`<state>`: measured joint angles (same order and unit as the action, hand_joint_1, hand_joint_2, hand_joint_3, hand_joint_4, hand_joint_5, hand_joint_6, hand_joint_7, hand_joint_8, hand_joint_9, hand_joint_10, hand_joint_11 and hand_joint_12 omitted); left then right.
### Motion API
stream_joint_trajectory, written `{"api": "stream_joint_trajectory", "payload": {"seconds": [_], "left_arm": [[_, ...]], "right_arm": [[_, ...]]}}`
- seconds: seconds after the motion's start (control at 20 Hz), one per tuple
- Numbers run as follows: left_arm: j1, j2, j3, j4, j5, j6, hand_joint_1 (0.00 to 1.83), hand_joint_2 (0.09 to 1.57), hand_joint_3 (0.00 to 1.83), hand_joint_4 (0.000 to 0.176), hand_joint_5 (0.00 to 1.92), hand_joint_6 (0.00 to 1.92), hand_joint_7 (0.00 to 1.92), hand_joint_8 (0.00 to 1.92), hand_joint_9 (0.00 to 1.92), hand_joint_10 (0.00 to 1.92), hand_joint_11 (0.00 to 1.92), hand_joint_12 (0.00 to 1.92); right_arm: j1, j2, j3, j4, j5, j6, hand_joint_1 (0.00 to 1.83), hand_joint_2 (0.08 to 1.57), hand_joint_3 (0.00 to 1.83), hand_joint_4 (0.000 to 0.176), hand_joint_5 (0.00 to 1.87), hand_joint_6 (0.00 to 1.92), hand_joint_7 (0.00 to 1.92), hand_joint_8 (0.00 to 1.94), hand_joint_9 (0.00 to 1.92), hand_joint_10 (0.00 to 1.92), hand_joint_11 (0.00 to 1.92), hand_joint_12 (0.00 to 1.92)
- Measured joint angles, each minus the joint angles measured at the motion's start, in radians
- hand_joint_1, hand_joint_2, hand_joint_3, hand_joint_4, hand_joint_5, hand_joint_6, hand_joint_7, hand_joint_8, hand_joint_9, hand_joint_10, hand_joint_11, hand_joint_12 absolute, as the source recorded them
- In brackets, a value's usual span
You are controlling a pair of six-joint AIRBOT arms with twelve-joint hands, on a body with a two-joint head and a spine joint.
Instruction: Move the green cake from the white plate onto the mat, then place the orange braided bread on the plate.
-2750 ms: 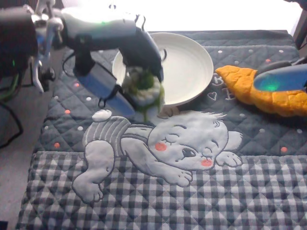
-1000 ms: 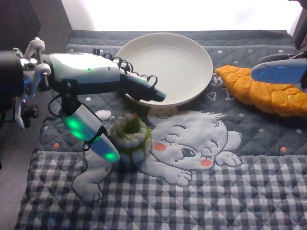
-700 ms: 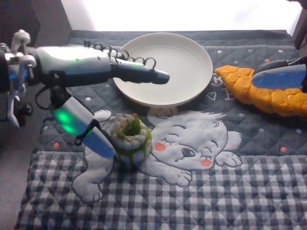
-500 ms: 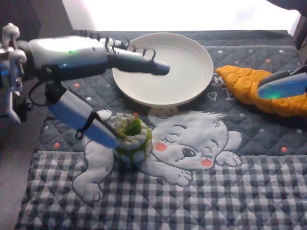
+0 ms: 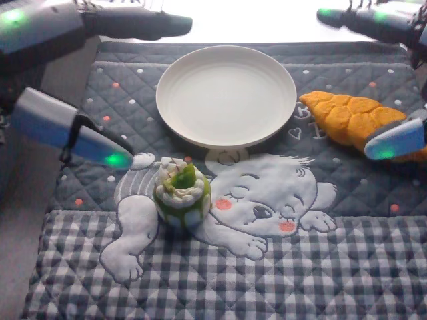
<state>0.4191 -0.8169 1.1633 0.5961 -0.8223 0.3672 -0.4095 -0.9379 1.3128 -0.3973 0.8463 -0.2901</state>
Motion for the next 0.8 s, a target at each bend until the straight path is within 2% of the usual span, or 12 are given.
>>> {"api": "stream_joint_trajectory", "payload": {"seconds": [0.05, 0.1, 0.15, 0.2, 0.25, 0.35, 0.45, 0.55, 0.6, 0.65, 0.75, 0.8], "left_arm": [[0.003, 0.015, -0.013, -0.026, -0.011, 0.028, 0.61, 0.77, 0.01, 0.044, 0.11, 0.00, 0.17, 0.00, 0.29, 0.00, 0.36, 0.23], [0.003, 0.029, -0.021, -0.042, -0.032, 0.039, 0.62, 0.77, 0.00, 0.114, 0.08, 0.00, 0.09, 0.00, 0.19, 0.00, 0.20, 0.29], [0.003, 0.040, -0.029, -0.055, -0.043, 0.053, 0.62, 0.77, 0.00, 0.114, 0.08, 0.00, 0.09, 0.00, 0.19, 0.00, 0.20, 0.29], [0.003, 0.066, -0.042, -0.081, -0.064, 0.080, 0.72, 0.80, 0.00, 0.151, 0.01, 0.00, 0.06, 0.00, 0.17, 0.00, 0.18, 0.23], [0.003, 0.082, -0.045, -0.094, -0.079, 0.090, 0.79, 0.74, 0.00, 0.132, 0.04, 0.00, 0.11, 0.00, 0.21, 0.00, 0.24, 0.21], [0.003, 0.092, -0.049, -0.118, -0.086, 0.097, 0.89, 0.70, 0.00, 0.107, 0.13, 0.02, 0.19, 0.01, 0.23, 0.01, 0.26, 0.20], [0.015, 0.091, -0.052, -0.123, -0.093, 0.106, 0.73, 0.78, 0.01, 0.121, 0.06, 0.00, 0.03, 0.00, 0.09, 0.00, 0.13, 0.28], [0.017, 0.091, -0.053, -0.130, -0.097, 0.117, 0.76, 0.75, 0.01, 0.097, 0.07, 0.00, 0.09, 0.00, 0.18, 0.00, 0.19, 0.37], [0.017, 0.091, -0.053, -0.142, -0.098, 0.118, 0.57, 0.82, 0.01, 0.091, 0.04, 0.00, 0.06, 0.00, 0.14, 0.00, 0.16, 0.37], [0.023, 0.092, -0.053, -0.153, -0.106, 0.125, 0.60, 0.83, 0.01, 0.076, 0.03, 0.00, 0.06, 0.00, 0.16, 0.01, 0.15, 0.36], [0.028, 0.091, -0.053, -0.150, -0.109, 0.124, 0.58, 0.85, 0.00, 0.083, 0.05, 0.00, 0.09, 0.00, 0.21, 0.01, 0.18, 0.39], [0.034, 0.091, -0.053, -0.150, -0.111, 0.124, 0.66, 0.81, 0.00, 0.074, 0.14, 0.01, 0.21, 0.01, 0.33, 0.02, 0.26, 0.43]], "right_arm": [[0.000, -0.006, 0.000, -0.005, -0.016, 0.000, 0.54, 0.73, 0.00, 0.129, 0.00, 0.00, 0.03, 0.00, 0.08, 0.00, 0.00, 0.44], [0.000, -0.010, 0.000, -0.010, -0.027, 0.000, 0.51, 0.72, 0.00, 0.114, 0.00, 0.00, 0.04, 0.01, 0.10, 0.01, 0.00, 0.41], [0.000, -0.011, 0.000, -0.013, -0.034, 0.000, 0.51, 0.72, 0.00, 0.114, 0.00, 0.00, 0.04, 0.01, 0.10, 0.01, 0.00, 0.41], [0.000, -0.012, 0.000, -0.013, -0.049, 0.001, 0.58, 0.72, 0.00, 0.118, 0.00, 0.00, 0.00, 0.00, 0.04, 0.02, 0.00, 0.15], [0.000, -0.014, 0.002, -0.013, -0.060, 0.001, 0.60, 0.73, 0.00, 0.127, 0.00, 0.00, 0.00, 0.00, 0.01, 0.01, 0.00, 0.03], [0.000, -0.018, 0.002, -0.011, -0.072, 0.001, 0.61, 0.74, 0.00, 0.120, 0.00, 0.00, 0.00, 0.00, 0.03, 0.01, 0.02, 0.01], [-0.035, -0.024, 0.002, 0.014, -0.060, 0.001, 0.61, 0.72, 0.00, 0.112, 0.00, 0.00, 0.00, 0.00, 0.06, 0.02, 0.02, 0.01], [-0.106, -0.034, 0.013, 0.074, -0.069, 0.002, 0.64, 0.73, 0.00, 0.131, 0.00, 0.00, 0.00, 0.00, 0.05, 0.01, 0.02, 0.01], [-0.127, -0.045, 0.029, 0.090, -0.079, 0.001, 0.66, 0.74, 0.00, 0.157, 0.00, 0.00, 0.00, 0.00, 0.04, 0.00, 0.04, 0.02], [-0.154, -0.071, 0.064, 0.134, -0.092, 0.000, 0.62, 0.73, 0.00, 0.164, 0.00, 0.00, 0.00, 0.00, 0.06, 0.01, 0.09, 0.05], [-0.158, -0.079, 0.073, 0.155, -0.095, 0.000, 0.60, 0.72, 0.00, 0.168, 0.00, 0.00, 0.00, 0.00, 0.07, 0.01, 0.09, 0.05], [-0.163, -0.082, 0.074, 0.164, -0.085, 0.000, 0.57, 0.70, 0.00, 0.162, 0.00, 0.00, 0.00, 0.00, 0.09, 0.01, 0.09, 0.06]]}}
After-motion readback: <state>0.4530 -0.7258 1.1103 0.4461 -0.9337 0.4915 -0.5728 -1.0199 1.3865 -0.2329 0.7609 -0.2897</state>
